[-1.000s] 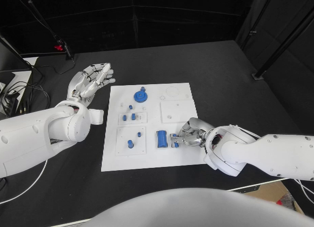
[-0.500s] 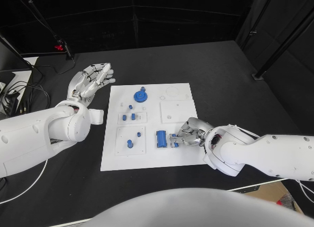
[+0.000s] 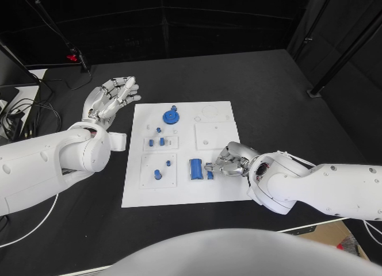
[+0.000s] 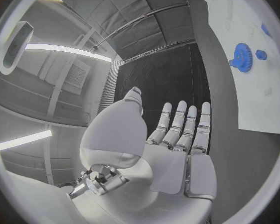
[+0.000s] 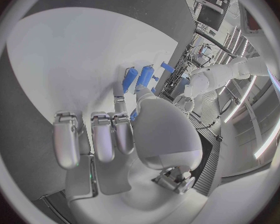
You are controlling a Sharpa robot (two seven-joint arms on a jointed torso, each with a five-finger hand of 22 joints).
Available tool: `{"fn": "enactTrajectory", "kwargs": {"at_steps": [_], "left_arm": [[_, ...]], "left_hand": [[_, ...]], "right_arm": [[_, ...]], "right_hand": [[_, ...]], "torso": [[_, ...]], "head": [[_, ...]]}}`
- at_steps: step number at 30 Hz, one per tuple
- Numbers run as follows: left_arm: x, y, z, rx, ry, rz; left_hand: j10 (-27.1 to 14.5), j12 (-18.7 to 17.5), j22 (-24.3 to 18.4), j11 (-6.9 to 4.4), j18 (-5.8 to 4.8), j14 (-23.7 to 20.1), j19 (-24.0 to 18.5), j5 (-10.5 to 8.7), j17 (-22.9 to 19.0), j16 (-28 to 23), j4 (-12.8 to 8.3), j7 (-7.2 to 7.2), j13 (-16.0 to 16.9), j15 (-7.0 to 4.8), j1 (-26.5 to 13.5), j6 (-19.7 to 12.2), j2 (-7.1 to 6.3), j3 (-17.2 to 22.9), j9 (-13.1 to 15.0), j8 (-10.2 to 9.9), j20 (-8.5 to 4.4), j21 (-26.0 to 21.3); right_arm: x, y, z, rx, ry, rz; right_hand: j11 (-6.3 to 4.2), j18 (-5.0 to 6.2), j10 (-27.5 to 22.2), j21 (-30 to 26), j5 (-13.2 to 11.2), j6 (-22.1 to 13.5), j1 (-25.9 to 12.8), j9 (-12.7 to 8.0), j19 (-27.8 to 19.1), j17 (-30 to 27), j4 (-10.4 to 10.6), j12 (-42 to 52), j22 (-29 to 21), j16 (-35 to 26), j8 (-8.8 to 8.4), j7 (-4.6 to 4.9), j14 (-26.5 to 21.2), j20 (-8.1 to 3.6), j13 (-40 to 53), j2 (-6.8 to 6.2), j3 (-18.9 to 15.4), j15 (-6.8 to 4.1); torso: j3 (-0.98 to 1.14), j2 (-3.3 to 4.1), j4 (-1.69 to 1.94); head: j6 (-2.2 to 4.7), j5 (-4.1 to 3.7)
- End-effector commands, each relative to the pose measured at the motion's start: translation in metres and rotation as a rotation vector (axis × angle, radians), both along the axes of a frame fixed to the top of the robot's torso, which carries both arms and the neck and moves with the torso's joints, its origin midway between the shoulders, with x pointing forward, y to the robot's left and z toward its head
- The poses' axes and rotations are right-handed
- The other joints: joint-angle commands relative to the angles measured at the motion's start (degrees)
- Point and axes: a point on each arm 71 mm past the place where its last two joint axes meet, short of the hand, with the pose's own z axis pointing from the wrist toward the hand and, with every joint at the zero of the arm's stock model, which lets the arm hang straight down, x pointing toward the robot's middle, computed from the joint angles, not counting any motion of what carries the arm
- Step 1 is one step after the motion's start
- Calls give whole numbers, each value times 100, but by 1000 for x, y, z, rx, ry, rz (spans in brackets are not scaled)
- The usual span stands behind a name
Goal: Assemble the parts on the task board
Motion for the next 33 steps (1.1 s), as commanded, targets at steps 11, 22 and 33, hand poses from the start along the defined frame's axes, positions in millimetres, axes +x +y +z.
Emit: {"fn": "enactTrajectory", "kwargs": {"at_steps": [11, 22, 33], "left_arm": [[-1, -1, 9, -34, -109, -13], [-1, -1, 9, -32, -108, -12], [-1, 0, 8, -32, -107, -11]], "left_hand": [[-31, 36, -9, -9, 13, -48, -46, 36, -7, 38, -15, 859, -6, -3, -12, -37, 65, -35, -6, 29, 4, -21], [-33, 41, -9, -9, 13, -50, -50, 47, -14, 43, -16, 859, -7, -3, -4, -40, 74, -38, -8, 31, 4, -21], [-35, 45, -11, -9, 12, -52, -54, 55, -20, 48, -17, 859, -8, -3, 3, -42, 80, -39, -10, 33, 4, -21]], "right_arm": [[-1, -1, 2, -4, -18, 23], [-6, -10, 0, -34, 33, 70], [-3, -8, -4, -48, 48, 75]], "right_hand": [[-95, -42, 618, 19, -549, 184, -276, 222, 585, 1508, -5, -2, 1509, 14, 130, -85, 596, -89, 1508, 19, -429, -116], [-238, -42, 618, 19, -966, -31, -281, 1112, 585, 1508, 30, -2, 1509, 14, 1063, -236, 596, -233, 1508, -516, -674, -252], [-253, -42, 618, 19, -944, -315, -51, 1549, 585, 1508, 17, -2, 1509, 14, 1428, -250, 596, -258, 1508, -323, -543, -268]], "torso": [[0, 4, -1], [5, -2, -6], [1, 5, 0]], "head": [[0, 17], [0, 6], [0, -3]]}}
